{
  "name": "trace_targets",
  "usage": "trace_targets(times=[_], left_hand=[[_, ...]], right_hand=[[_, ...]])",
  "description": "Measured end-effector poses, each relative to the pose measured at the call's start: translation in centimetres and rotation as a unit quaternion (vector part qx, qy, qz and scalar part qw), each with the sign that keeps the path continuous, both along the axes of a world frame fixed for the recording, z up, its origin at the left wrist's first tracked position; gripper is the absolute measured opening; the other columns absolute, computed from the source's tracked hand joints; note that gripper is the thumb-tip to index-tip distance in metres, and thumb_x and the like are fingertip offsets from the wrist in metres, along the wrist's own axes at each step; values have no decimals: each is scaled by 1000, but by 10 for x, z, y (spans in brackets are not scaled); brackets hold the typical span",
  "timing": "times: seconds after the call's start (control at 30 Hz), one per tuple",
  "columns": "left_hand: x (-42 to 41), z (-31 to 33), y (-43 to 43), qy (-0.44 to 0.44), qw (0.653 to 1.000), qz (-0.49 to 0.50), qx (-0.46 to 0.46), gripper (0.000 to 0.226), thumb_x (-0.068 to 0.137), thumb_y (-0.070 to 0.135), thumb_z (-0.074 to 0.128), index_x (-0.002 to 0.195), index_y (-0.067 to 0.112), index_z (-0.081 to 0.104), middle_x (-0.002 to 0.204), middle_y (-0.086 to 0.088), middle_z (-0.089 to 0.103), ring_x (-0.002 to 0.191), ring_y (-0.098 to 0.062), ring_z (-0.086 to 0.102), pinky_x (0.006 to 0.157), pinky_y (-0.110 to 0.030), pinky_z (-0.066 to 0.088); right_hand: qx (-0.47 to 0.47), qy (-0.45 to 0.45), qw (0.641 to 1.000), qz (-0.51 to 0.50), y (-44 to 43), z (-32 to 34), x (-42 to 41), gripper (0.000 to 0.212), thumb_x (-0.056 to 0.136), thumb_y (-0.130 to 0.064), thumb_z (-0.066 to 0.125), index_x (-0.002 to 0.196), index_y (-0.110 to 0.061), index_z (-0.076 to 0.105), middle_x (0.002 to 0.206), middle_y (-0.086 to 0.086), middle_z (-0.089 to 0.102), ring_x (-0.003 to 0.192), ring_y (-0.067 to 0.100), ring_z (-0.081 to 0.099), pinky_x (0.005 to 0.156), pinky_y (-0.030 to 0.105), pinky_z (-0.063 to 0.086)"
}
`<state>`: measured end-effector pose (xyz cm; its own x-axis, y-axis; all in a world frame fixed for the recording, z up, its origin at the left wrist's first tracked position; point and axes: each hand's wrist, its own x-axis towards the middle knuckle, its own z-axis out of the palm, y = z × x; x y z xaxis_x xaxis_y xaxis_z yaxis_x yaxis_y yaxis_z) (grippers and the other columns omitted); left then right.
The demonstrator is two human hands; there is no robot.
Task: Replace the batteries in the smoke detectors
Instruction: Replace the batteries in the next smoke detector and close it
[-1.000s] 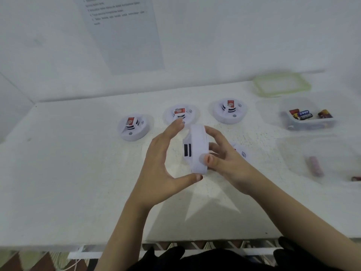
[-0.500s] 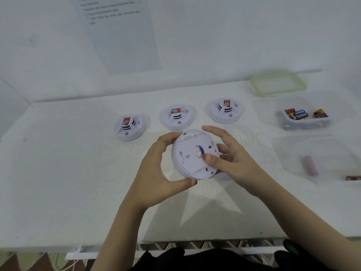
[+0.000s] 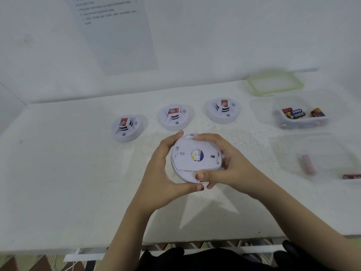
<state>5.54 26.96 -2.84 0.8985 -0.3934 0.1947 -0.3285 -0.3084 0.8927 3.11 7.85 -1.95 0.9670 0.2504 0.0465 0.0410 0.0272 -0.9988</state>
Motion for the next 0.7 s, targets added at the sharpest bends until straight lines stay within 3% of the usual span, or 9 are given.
trace_targets(times=[0.07,0.17,0.3,0.53,0.7], left_hand=[[-1,-1,1,-5,1000,2,8,100,53,44,87,141,32,41,135,17,53,128,-10,49,103,-30,43],[-4,-7,-2,8,1000,0,-6,102,56,36,89,143,31,37,136,13,52,128,-16,50,101,-41,48],[-10,-10,-9,30,998,8,-47,107,50,6,92,140,23,36,123,25,54,119,-5,57,86,-23,55],[-18,-2,-7,-26,998,57,-29,89,48,30,90,127,36,50,118,26,60,112,0,59,82,-11,49],[-22,2,-4,-48,997,48,-36,85,49,30,88,127,30,53,117,17,63,112,-9,62,84,-15,51]], right_hand=[[7,10,1000,3,0,1,1,63,69,-9,78,123,-30,55,123,-12,54,103,17,62,57,34,57],[21,24,999,12,2,0,0,66,71,1,78,127,-27,55,122,-8,58,108,14,61,70,36,59],[18,19,999,23,7,-2,0,67,72,6,75,128,-24,54,124,-11,59,115,9,57,90,30,53],[-9,1,998,54,7,1,3,66,69,7,77,124,-23,57,120,-12,62,114,10,57,86,27,53],[-35,6,996,78,7,5,3,65,67,0,79,122,-32,61,124,-6,58,111,18,60,84,58,52]])
